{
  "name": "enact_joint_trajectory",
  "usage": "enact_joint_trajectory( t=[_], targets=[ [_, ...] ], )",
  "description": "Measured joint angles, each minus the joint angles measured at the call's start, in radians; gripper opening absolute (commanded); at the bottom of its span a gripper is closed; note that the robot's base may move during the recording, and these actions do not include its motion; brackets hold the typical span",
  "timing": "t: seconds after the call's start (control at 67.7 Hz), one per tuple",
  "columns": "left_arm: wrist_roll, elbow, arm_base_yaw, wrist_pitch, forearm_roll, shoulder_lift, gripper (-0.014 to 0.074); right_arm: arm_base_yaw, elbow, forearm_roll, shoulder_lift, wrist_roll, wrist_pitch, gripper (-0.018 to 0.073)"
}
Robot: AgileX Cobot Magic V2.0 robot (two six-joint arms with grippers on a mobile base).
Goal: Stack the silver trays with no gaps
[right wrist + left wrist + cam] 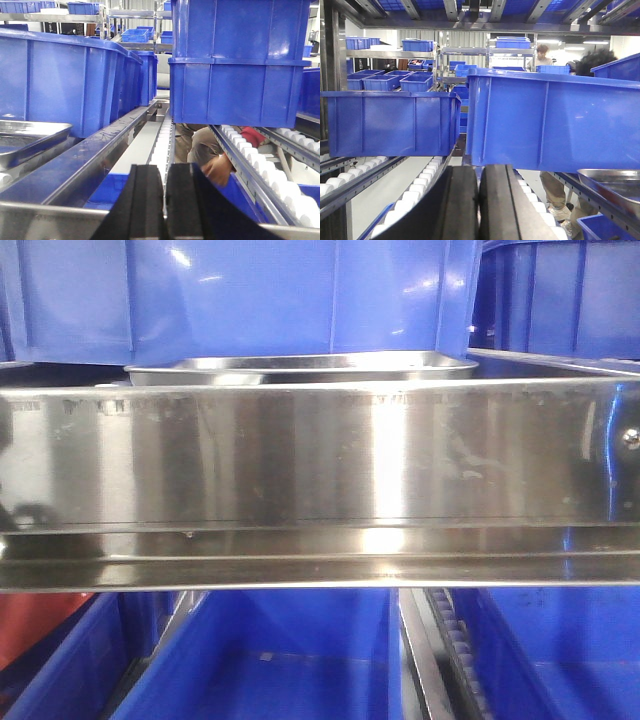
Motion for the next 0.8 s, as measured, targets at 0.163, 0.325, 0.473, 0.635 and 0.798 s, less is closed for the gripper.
enact_joint_trajectory(
  t=[0.163,0.325,0.473,0.635,0.798],
  targets=[
    [0.0,0.0,0.0,0.0,0.0,0.0,-0.0006,0.0,0.0,0.0,0.0,0.0,0.0,-0.0016],
    [0.0,0.0,0.0,0.0,0.0,0.0,-0.0006,0.0,0.0,0.0,0.0,0.0,0.0,-0.0016],
    [0.0,0.0,0.0,0.0,0.0,0.0,-0.0006,0.0,0.0,0.0,0.0,0.0,0.0,-0.0016],
    [0.0,0.0,0.0,0.0,0.0,0.0,-0.0006,0.0,0.0,0.0,0.0,0.0,-0.01,-0.0016],
    [0.0,0.0,0.0,0.0,0.0,0.0,-0.0006,0.0,0.0,0.0,0.0,0.0,-0.037,-0.0016]
  ],
)
